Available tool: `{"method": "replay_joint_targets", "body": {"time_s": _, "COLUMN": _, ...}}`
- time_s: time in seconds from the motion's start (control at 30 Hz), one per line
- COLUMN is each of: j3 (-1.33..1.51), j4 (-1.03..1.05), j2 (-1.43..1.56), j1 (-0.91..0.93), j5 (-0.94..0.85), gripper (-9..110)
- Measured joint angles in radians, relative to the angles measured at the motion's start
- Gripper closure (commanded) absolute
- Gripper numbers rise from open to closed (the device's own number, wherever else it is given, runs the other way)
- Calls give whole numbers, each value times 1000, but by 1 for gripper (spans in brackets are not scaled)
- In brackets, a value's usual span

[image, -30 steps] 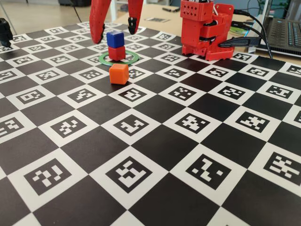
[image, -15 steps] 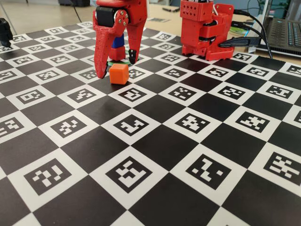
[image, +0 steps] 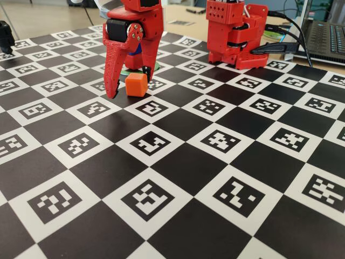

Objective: Grab the red cube then put it in the green circle then put the blue cube on top and finally the orange cube on top

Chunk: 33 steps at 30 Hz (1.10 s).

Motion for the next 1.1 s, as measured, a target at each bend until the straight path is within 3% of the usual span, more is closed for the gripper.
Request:
{"method": "replay_joint_targets", "body": {"time_s": 0.73, "j3": 0, "j4": -21, "j2": 0, "j1": 0, "j5": -313, "gripper": 56}}
{"method": "replay_joint_targets", "body": {"time_s": 1.1, "j3": 0, "j4": -21, "j2": 0, "j1": 0, "j5": -314, "gripper": 87}}
